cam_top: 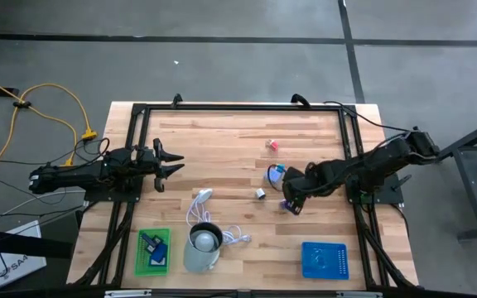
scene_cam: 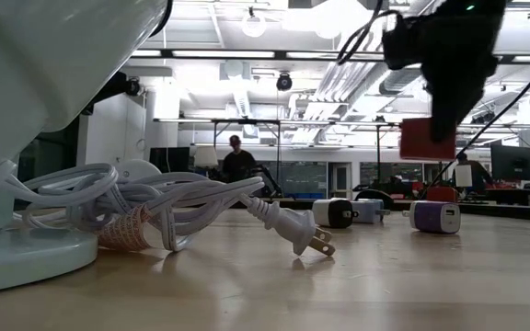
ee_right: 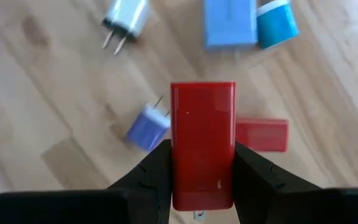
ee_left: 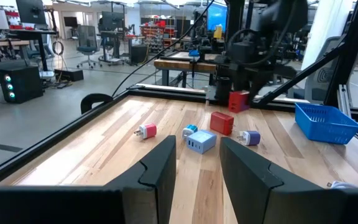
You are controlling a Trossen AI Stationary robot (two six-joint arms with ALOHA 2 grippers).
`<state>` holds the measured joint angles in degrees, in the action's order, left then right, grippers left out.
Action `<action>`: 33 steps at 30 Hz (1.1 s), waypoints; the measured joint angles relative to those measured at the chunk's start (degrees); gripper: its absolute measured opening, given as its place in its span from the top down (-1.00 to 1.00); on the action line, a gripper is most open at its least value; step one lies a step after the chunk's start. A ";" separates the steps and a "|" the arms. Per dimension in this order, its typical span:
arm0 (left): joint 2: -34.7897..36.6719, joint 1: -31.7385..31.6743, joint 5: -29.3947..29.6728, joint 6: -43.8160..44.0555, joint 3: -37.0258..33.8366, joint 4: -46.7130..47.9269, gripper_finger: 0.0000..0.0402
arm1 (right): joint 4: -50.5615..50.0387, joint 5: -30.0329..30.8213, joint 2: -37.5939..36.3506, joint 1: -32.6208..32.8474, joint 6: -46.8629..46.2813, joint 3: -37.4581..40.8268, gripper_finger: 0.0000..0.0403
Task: Pick & Place Office items
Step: Put the top red charger adapter into the blue basket
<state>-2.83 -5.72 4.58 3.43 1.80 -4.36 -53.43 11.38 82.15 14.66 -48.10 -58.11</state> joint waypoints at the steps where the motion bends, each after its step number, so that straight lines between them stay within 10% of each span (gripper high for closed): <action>1: 0.00 0.02 0.00 -0.01 0.00 -0.01 0.40 | -0.05 0.00 -0.25 1.09 -0.37 0.00 0.43; 33: 0.00 0.02 0.00 0.00 0.00 -0.01 0.40 | 5.18 0.35 -6.58 38.90 -26.99 -0.02 0.44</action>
<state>-2.83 -5.69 4.58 3.43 1.80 -4.37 -48.25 11.73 75.57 53.56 -75.09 -58.13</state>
